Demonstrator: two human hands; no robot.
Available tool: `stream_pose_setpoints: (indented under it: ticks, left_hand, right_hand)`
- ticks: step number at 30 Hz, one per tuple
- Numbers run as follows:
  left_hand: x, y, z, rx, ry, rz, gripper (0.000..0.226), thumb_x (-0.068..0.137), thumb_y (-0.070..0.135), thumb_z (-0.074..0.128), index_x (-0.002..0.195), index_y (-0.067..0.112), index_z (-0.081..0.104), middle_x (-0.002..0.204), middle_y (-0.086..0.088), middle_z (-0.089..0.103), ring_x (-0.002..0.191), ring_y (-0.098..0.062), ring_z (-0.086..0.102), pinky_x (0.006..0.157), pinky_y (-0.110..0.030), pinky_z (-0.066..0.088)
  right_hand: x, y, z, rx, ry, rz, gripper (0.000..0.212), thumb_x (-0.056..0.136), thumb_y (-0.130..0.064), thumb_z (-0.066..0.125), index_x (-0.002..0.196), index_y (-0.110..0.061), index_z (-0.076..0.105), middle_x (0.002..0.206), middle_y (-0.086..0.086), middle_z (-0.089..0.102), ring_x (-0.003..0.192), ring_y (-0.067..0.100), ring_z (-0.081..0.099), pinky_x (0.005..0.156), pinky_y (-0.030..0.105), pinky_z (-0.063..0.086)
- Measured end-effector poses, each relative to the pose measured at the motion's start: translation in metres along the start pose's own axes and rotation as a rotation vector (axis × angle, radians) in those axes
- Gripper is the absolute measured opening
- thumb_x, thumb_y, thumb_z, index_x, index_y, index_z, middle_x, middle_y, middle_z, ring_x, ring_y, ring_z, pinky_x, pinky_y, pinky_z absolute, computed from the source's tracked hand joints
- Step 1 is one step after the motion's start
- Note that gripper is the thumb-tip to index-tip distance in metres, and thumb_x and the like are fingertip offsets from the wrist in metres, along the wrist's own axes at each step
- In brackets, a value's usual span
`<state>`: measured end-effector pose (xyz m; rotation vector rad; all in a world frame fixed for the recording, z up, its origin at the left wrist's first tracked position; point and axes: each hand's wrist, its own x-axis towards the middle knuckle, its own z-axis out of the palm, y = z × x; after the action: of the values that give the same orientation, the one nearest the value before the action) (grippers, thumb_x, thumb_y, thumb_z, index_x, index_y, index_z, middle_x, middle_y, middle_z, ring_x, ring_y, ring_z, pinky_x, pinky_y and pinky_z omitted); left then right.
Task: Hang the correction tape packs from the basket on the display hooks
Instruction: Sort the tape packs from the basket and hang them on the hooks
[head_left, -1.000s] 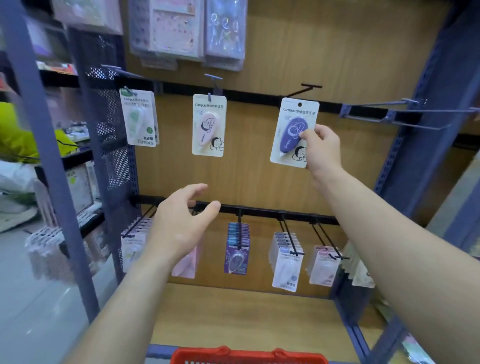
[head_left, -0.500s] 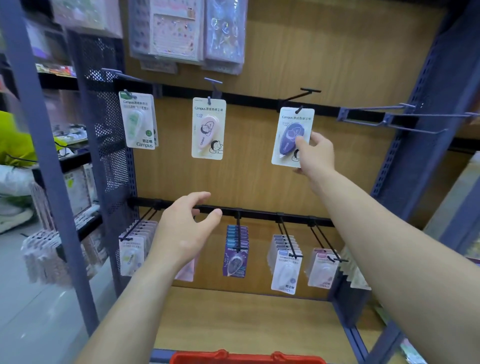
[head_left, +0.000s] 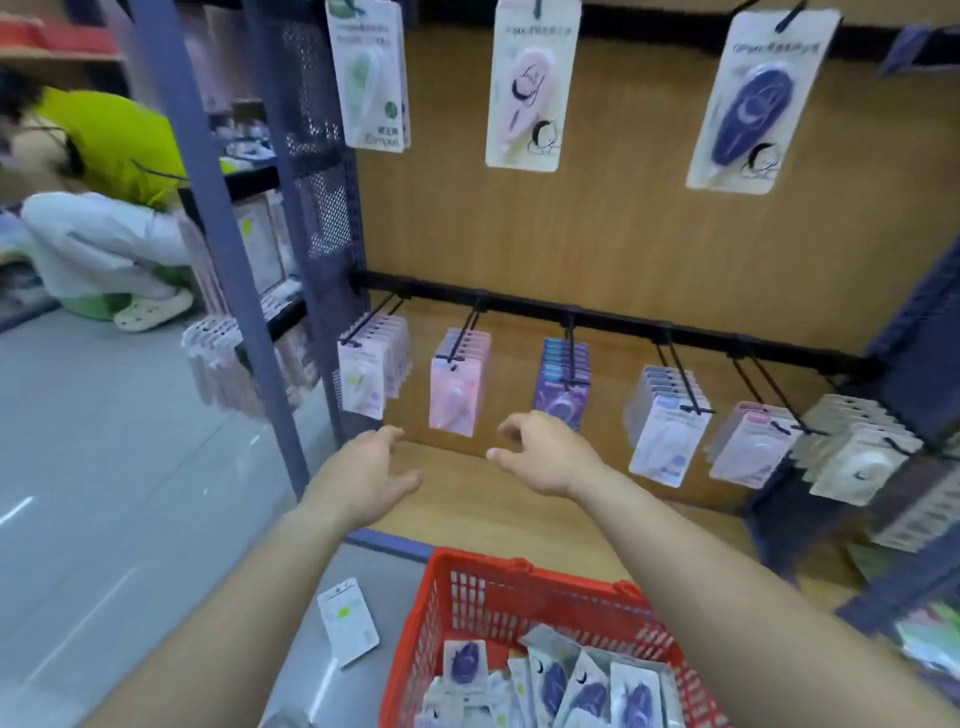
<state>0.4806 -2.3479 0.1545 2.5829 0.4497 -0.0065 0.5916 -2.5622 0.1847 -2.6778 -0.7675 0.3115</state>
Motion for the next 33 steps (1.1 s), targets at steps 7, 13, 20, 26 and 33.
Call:
stream_pose_setpoints:
  ticks: [7,13,20,26,33]
  left_hand:
    - [-0.019,-0.148,0.073,-0.065,-0.153,-0.389,0.066,0.089,0.042,0.075,0.145,0.019,0.049,0.138,-0.01,0.06,0.123,-0.029,0.059,0.1,-0.034,0.047]
    - [0.003,-0.224,0.186,-0.205,-0.253,-0.591,0.071,0.085,0.04,0.08,0.143,0.013,0.049,0.137,-0.014,0.06,0.122,-0.03,0.06,0.101,-0.034,0.047]
    - [0.034,-0.247,0.282,-0.298,-0.143,-0.787,0.087,0.073,0.044,0.088,0.138,0.01,0.042,0.133,-0.016,0.048,0.125,-0.035,0.054,0.103,-0.042,0.045]
    - [0.037,-0.252,0.318,-0.42,-0.01,-0.864,0.07,0.072,0.025,0.091,0.126,0.007,0.05,0.121,-0.013,0.063,0.113,-0.033,0.062,0.084,-0.034,0.045]
    - [0.025,-0.238,0.296,-0.483,0.001,-0.784,0.018,0.086,0.014,0.072,0.083,0.019,0.054,0.082,-0.003,0.062,0.082,-0.026,0.058,0.056,-0.024,0.038]
  right_hand:
    - [0.029,-0.023,0.151,0.008,-0.266,-0.113,0.046,0.094,-0.042,0.064,0.13,-0.013,0.064,0.127,0.014,0.065,0.119,0.033,0.06,0.1,0.038,0.047]
    - [0.046,0.006,0.231,-0.073,-0.225,-0.059,0.046,0.093,-0.042,0.06,0.135,-0.023,0.059,0.135,0.006,0.058,0.127,0.031,0.051,0.105,0.04,0.044]
    - [0.063,0.025,0.252,-0.132,-0.216,-0.038,0.04,0.096,-0.054,0.049,0.13,-0.036,0.06,0.133,-0.01,0.064,0.118,0.02,0.062,0.08,0.033,0.04]
    - [0.059,0.026,0.256,-0.163,-0.154,-0.038,0.037,0.097,-0.057,0.043,0.121,-0.037,0.062,0.124,-0.014,0.068,0.108,0.018,0.065,0.071,0.03,0.037]
    - [0.058,0.027,0.255,-0.11,-0.185,-0.018,0.038,0.096,-0.058,0.045,0.122,-0.037,0.063,0.125,-0.012,0.066,0.113,0.018,0.062,0.075,0.031,0.038]
